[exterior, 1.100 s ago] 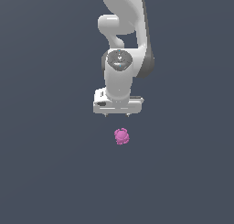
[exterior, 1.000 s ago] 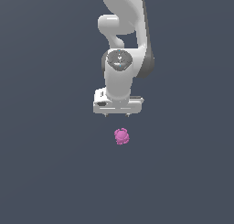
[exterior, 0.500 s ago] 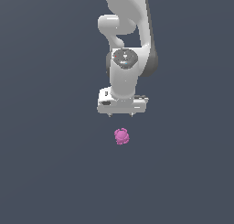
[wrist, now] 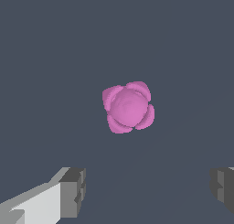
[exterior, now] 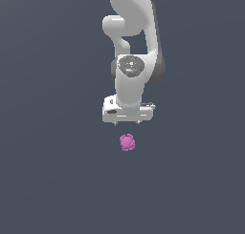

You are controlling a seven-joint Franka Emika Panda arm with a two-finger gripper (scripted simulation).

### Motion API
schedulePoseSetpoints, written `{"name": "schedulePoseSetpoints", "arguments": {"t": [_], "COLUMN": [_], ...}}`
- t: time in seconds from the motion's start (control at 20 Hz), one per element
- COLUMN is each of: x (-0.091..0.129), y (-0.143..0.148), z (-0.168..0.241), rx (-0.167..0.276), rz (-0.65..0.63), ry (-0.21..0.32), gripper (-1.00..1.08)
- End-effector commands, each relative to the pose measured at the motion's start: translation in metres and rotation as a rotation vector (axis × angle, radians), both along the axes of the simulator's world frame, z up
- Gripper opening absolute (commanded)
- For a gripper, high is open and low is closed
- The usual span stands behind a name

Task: Pick up the object and move it to a goal position.

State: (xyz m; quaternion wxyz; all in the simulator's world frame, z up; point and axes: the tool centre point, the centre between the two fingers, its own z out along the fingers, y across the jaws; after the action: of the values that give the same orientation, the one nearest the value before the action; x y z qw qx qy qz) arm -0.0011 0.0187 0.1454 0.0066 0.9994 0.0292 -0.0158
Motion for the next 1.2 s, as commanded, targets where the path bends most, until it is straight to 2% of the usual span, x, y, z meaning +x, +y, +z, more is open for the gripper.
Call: {"name": "schedulePoseSetpoints", "arguments": {"t": [0.0, 0.55, 1.15], "x": [0.006, 0.038, 0.042], "y": [0.001, 0.005, 0.005], "z": [-0.007, -0.049, -0.065], "rx": [0.002, 0.015, 0.017], "rz": [0.030, 0.200, 0.222], "ry": [-0.003, -0.026, -0.028], "gripper": [1.00, 1.00, 1.00]}}
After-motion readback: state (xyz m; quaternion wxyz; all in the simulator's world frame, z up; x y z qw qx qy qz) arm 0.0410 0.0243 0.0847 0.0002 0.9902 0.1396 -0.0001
